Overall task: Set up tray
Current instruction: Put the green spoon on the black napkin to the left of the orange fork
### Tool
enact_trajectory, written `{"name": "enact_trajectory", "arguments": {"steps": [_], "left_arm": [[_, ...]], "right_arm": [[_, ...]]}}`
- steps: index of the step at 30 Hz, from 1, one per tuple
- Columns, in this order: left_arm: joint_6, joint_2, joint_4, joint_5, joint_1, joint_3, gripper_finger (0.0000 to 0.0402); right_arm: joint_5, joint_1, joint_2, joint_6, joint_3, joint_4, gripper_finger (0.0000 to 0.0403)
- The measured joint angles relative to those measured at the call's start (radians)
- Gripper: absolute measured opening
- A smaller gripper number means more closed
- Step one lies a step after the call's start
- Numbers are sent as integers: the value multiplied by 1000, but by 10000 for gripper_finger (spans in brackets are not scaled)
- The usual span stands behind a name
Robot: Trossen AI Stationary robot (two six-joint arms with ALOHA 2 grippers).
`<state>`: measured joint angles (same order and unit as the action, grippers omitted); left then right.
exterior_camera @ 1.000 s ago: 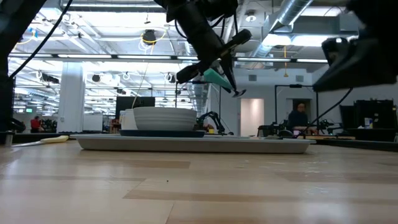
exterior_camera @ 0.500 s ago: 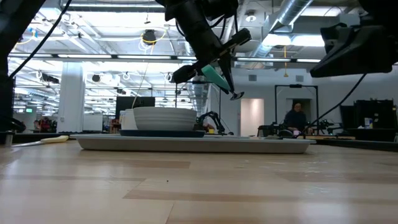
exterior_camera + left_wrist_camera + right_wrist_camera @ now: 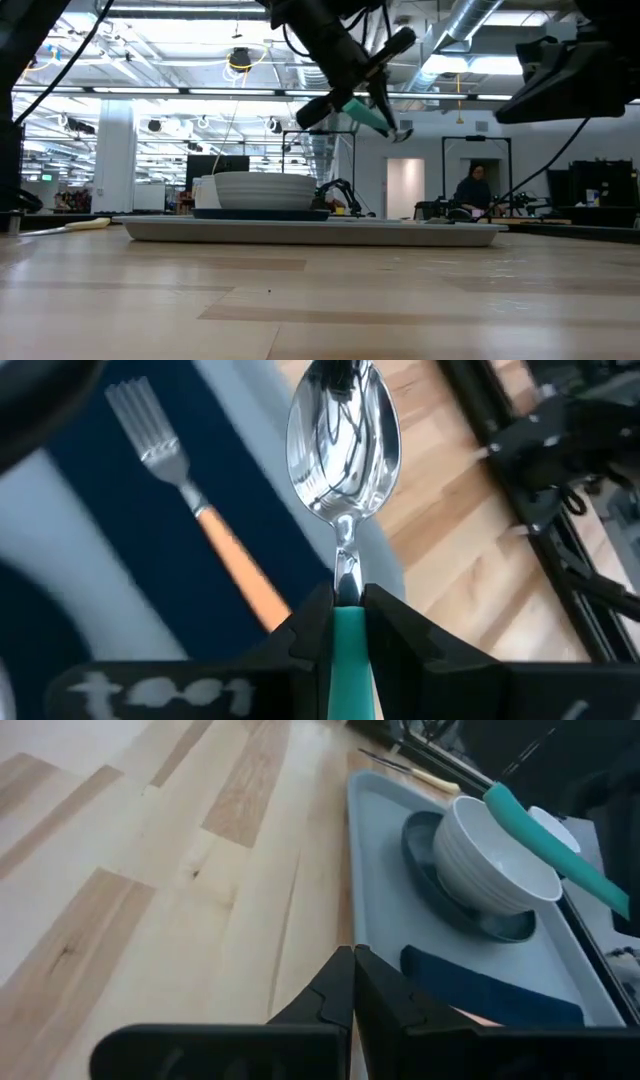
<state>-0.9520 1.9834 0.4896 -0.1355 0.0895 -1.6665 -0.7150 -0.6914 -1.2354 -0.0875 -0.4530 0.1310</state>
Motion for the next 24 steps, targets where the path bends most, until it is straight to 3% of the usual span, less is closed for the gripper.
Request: {"name": "enact_trajectory", "arguments": {"steps": [9,14,20,24], "left_arm": [[89,-1,-60,21,-4,0,37],[-54,-1,-23,-20,-3,0,37],[-149,18,14,-167,-2,-1,37],[-179,63,-67,-153,12,0,37]], "right_arm": [[-22,0,0,0,0,5,3],[-85,0,0,0,0,16,3],[-101,0,0,0,0,43,3],[-100,0,0,0,0,43,3]]}}
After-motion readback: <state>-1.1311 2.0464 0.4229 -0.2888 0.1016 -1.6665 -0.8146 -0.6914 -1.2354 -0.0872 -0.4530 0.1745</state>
